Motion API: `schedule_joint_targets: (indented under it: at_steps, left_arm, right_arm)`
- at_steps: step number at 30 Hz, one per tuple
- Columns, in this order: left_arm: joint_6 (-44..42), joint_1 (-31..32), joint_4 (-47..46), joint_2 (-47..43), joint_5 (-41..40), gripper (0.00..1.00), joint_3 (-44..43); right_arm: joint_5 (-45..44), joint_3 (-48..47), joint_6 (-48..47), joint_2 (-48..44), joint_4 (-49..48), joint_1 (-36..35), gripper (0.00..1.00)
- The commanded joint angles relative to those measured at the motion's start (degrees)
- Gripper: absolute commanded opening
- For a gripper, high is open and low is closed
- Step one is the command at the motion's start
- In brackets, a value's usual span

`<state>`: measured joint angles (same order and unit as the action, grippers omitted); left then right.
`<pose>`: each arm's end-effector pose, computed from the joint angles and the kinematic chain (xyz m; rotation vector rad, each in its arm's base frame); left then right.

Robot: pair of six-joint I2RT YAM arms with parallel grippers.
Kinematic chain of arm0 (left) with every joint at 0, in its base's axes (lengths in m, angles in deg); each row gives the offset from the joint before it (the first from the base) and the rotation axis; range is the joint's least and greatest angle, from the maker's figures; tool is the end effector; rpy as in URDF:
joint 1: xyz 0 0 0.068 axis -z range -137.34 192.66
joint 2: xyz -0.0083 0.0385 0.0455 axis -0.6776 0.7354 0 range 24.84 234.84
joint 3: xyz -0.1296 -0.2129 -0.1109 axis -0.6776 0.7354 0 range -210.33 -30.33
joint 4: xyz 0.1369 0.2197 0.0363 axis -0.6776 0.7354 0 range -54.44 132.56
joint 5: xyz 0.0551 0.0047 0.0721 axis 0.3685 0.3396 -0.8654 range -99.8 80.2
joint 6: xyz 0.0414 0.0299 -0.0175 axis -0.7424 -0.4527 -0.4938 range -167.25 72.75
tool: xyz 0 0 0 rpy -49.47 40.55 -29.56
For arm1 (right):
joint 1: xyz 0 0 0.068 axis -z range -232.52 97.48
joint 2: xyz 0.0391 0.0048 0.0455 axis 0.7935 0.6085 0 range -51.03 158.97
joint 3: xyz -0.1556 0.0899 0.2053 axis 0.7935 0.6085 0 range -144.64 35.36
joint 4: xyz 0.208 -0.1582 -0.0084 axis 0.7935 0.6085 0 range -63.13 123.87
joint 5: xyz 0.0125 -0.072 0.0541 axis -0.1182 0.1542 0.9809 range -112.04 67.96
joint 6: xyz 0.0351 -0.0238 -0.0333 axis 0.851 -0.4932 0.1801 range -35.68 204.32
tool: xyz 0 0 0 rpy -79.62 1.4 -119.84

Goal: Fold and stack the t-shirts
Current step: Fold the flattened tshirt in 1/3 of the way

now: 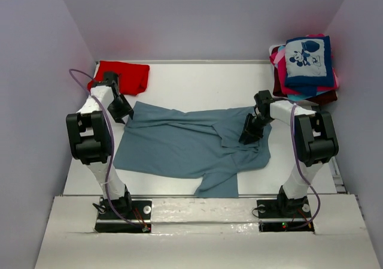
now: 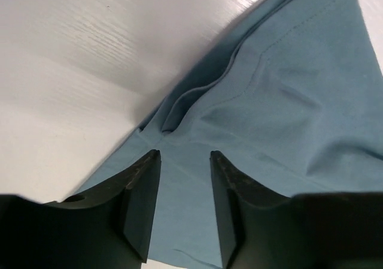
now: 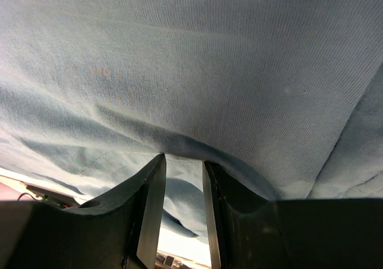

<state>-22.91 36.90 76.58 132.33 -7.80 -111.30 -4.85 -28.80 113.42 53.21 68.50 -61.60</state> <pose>0.3853 0.0377 0.2083 -0.7065 2.6650 -0.1358 0.3209 0.0620 0.1507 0.4989 3.0209 0.5098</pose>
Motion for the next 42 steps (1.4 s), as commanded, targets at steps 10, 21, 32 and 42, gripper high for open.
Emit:
schedule_joint_targets:
  at_steps: [10, 21, 32, 42]
  left_arm:
    - [-1.05, 0.05, 2.49, 0.52, 0.90, 0.60, -9.89]
    - [-3.06, 4.17, 4.51, 12.31, 0.98, 0.60, -23.53]
    - [-4.65, 8.40, 4.60, 18.73, 2.92, 0.59, -27.84]
    - [-5.18, 8.40, 5.30, 20.40, 1.70, 0.58, -26.88]
  right_arm:
    - [-4.97, -4.20, -3.00, -2.64, 2.93, 0.82, 0.46]
    - [-6.11, -16.24, -1.86, -2.12, 4.69, 0.82, 0.66]
    - [-7.00, -22.67, -0.89, 4.82, 4.25, 0.82, 0.60]
    - [-7.00, -22.24, -1.07, 8.78, 2.58, 0.82, 0.53]
